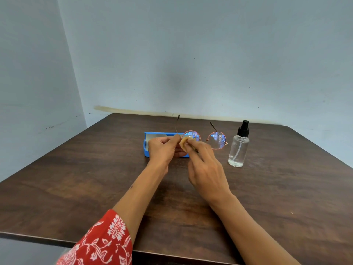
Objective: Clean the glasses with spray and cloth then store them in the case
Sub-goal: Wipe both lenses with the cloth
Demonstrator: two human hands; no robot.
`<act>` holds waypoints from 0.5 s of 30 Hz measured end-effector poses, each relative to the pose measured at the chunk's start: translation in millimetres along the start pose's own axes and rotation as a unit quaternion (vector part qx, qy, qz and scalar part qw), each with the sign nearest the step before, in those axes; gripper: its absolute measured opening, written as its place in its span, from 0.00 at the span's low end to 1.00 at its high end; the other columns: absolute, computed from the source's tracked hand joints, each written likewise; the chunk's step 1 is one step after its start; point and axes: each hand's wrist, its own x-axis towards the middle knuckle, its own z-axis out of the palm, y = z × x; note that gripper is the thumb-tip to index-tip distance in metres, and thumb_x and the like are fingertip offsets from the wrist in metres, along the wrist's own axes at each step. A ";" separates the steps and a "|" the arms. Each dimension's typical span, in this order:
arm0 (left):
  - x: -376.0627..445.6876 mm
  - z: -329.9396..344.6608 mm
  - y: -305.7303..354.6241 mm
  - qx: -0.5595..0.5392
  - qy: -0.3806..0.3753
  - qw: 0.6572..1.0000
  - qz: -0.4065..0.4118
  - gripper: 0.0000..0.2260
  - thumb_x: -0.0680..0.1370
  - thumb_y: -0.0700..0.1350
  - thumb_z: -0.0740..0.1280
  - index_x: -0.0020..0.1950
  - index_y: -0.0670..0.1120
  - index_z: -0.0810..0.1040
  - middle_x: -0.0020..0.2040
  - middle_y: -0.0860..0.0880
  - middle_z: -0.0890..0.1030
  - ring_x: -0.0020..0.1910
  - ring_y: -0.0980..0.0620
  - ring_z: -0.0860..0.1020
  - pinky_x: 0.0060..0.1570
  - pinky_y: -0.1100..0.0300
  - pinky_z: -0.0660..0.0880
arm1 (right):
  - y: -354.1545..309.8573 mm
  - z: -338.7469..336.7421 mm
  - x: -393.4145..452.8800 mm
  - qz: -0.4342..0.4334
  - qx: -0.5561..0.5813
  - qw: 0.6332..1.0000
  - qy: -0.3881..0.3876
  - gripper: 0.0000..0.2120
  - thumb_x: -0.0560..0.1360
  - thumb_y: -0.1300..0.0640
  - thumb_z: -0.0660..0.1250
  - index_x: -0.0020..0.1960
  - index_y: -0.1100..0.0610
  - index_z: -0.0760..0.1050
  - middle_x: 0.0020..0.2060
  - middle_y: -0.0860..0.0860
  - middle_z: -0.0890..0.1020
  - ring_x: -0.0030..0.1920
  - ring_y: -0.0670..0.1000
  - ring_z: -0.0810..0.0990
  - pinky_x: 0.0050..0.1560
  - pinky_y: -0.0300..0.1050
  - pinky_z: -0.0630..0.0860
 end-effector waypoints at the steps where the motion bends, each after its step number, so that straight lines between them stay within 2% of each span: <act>1: 0.4 -0.5 0.3 -0.002 0.004 1.000 -0.002 0.07 0.75 0.37 0.68 0.38 0.38 0.80 0.26 0.47 0.81 0.27 0.53 0.80 0.28 0.62 0.78 | 0.4 0.1 -0.4 0.004 0.001 1.000 0.001 0.18 0.72 0.68 0.56 0.58 0.68 0.77 0.53 0.60 0.79 0.55 0.55 0.74 0.54 0.42 0.74; 6: -0.6 -0.1 1.3 -0.001 0.005 1.000 -0.024 0.06 0.74 0.36 0.68 0.37 0.37 0.80 0.25 0.47 0.80 0.27 0.51 0.81 0.29 0.63 0.79 | 9.3 -1.9 0.4 0.074 -0.032 0.996 0.034 0.20 0.69 0.72 0.65 0.61 0.69 0.74 0.56 0.62 0.78 0.57 0.56 0.73 0.60 0.43 0.68; 9: -0.7 -0.2 0.2 -0.001 0.004 1.000 -0.019 0.07 0.74 0.36 0.68 0.36 0.37 0.80 0.26 0.46 0.80 0.26 0.51 0.81 0.29 0.62 0.79 | 5.1 -1.6 0.2 0.040 -0.025 0.999 0.019 0.19 0.69 0.72 0.63 0.60 0.69 0.75 0.55 0.63 0.78 0.56 0.58 0.75 0.59 0.43 0.70; 12: 1.5 -1.1 -0.6 -0.004 0.007 1.000 -0.008 0.05 0.74 0.37 0.68 0.40 0.36 0.81 0.27 0.46 0.81 0.27 0.52 0.81 0.28 0.62 0.78 | 0.0 -2.0 -0.1 0.006 0.002 1.000 -0.006 0.19 0.70 0.69 0.58 0.59 0.68 0.76 0.54 0.60 0.79 0.55 0.56 0.75 0.55 0.43 0.75; 15: 2.3 -1.6 1.2 -0.013 0.015 1.000 -0.014 0.06 0.74 0.36 0.68 0.38 0.37 0.80 0.25 0.47 0.80 0.26 0.53 0.80 0.28 0.63 0.79 | 3.5 -1.8 0.4 0.031 -0.002 0.999 0.009 0.18 0.71 0.70 0.60 0.59 0.68 0.76 0.53 0.60 0.79 0.55 0.55 0.74 0.54 0.43 0.75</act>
